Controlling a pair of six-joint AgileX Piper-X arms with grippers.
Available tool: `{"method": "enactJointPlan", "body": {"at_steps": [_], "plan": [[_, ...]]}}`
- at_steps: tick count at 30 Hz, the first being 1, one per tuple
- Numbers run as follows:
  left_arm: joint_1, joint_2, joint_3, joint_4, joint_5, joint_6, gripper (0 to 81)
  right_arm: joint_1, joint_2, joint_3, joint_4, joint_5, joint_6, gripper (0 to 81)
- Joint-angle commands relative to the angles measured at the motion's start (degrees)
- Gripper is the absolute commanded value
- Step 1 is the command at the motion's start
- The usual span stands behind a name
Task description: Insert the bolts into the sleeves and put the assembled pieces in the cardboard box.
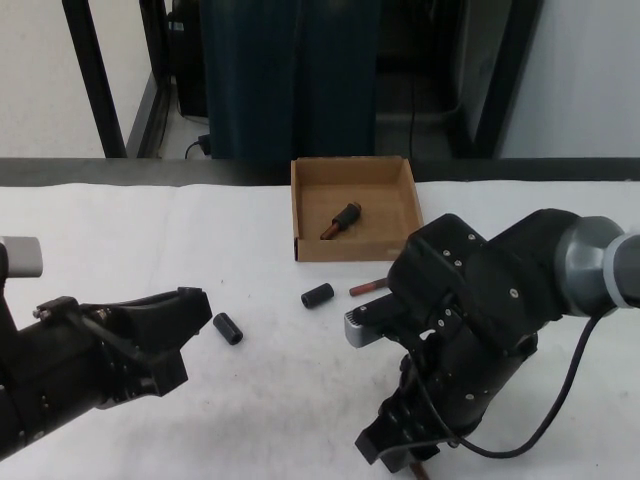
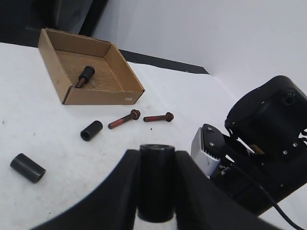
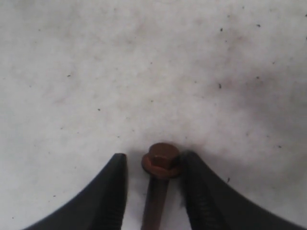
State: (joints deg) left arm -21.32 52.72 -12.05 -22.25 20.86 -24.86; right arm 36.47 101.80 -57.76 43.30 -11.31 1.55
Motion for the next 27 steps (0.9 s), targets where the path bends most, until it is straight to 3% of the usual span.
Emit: {"method": "enactJointPlan", "body": {"at_steps": [1, 19, 22, 27], "plan": [[0.2, -0.6, -0.5, -1.1, 0.3, 0.5, 0.8, 0.7, 1.3, 0.5, 2.6, 1.6, -0.3, 36.7], [0.2, -0.6, -0.5, -1.1, 0.3, 0.5, 0.8, 2.5, 1.3, 1.3, 4.2, 3.7, -0.4, 35.6], [0.2, -0.6, -0.5, -1.1, 0.3, 0.5, 0.8, 2.9, 1.3, 3.4, 4.3, 3.7, -0.5, 26.4], [0.2, -0.6, -0.5, -1.1, 0.3, 0.5, 0.8, 2.9, 0.6, 6.2, 4.3, 3.7, -0.7, 0.1]]}}
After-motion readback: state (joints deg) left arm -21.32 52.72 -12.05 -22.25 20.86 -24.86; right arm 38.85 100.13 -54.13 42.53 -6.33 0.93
